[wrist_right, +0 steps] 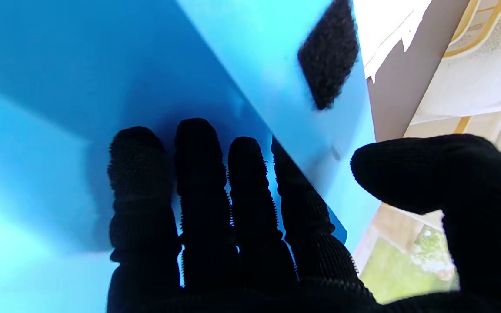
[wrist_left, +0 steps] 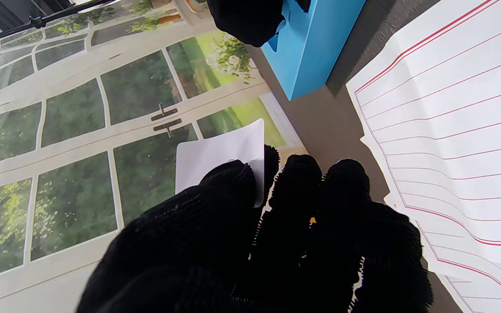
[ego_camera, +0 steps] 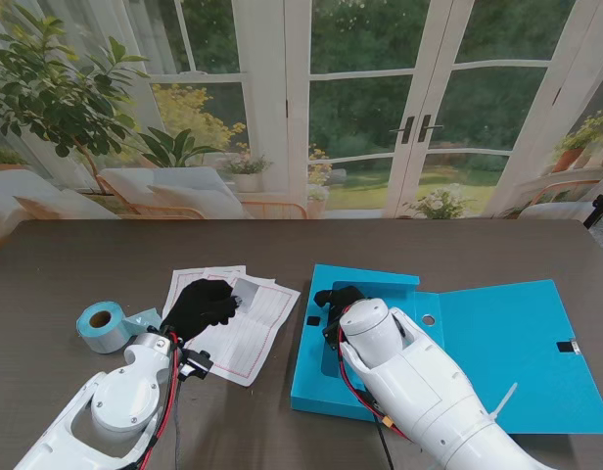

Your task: Peel a label from the label roll, stick it on the side of the file box and file the documents

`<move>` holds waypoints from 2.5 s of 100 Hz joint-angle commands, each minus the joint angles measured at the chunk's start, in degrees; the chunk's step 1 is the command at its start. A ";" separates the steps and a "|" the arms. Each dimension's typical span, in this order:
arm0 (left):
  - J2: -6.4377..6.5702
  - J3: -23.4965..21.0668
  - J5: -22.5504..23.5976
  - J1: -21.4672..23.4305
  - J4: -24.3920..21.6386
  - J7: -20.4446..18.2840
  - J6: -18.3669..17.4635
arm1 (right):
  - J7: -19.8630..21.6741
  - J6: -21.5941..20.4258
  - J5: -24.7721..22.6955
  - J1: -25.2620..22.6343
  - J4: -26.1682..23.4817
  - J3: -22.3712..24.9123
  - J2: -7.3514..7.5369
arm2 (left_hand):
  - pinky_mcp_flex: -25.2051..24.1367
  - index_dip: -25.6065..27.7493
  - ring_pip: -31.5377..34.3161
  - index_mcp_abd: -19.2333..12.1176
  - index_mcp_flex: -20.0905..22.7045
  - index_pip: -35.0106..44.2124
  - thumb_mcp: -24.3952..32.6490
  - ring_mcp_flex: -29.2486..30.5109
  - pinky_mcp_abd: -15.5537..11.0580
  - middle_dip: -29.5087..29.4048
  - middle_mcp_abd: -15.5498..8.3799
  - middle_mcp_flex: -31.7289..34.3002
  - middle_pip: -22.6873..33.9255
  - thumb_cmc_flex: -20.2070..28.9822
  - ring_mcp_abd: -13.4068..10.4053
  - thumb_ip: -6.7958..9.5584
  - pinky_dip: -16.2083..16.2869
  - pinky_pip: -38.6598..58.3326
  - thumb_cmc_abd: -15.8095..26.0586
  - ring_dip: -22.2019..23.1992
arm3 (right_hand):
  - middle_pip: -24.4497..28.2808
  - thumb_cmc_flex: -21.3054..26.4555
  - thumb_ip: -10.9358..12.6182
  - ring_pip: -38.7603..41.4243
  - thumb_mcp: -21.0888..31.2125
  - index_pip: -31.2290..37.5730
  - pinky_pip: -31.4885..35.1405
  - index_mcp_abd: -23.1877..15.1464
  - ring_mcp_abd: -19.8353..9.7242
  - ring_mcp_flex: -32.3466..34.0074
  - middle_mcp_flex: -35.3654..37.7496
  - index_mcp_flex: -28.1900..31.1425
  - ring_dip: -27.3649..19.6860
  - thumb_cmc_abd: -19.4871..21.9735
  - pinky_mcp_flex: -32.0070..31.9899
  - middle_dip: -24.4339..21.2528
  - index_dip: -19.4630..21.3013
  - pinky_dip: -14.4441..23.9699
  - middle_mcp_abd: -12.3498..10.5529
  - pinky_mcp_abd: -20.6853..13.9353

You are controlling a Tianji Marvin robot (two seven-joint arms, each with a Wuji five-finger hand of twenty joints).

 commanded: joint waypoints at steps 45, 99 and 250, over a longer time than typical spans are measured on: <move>-0.30 -0.20 -0.08 0.69 -0.05 -0.77 0.49 | -2.80 -1.83 8.32 0.22 4.33 2.48 -2.83 | -1.81 1.36 1.86 0.00 2.43 3.10 2.22 0.01 -0.69 -0.49 2.41 0.54 -0.34 1.63 4.74 -1.25 0.76 -1.44 -1.04 1.16 | -0.41 14.37 3.66 2.05 2.67 13.76 -1.18 -13.94 -1.02 12.15 15.74 10.92 0.02 -6.18 -21.01 4.73 -1.20 -1.29 -3.89 2.26; -0.31 -0.24 -0.22 0.69 0.12 -0.83 0.62 | -2.85 -4.58 14.18 -1.79 0.54 4.98 -2.03 | -2.08 1.36 1.64 -0.04 2.27 2.86 1.96 -0.24 -0.70 -0.80 2.64 0.27 -0.75 1.65 4.83 -1.29 0.92 -1.64 -0.74 1.16 | -2.01 12.58 19.10 1.16 9.55 9.18 -2.22 -11.40 2.86 10.68 16.01 13.08 -0.54 1.80 -22.55 2.27 4.18 -1.49 -1.47 3.04; 0.06 -0.19 -0.39 -0.36 0.84 -2.87 1.89 | -0.90 -4.92 27.38 -6.16 -10.05 10.41 0.18 | -2.82 1.58 1.04 0.45 2.20 2.14 0.83 -0.84 -0.55 -1.82 3.21 -0.21 -1.13 1.88 5.54 -1.32 1.39 -2.13 -0.07 1.30 | -1.63 1.24 4.34 2.16 2.01 6.69 -5.52 -3.43 3.56 6.06 9.74 4.96 -0.11 5.88 -26.74 -0.59 -3.48 1.13 1.04 2.73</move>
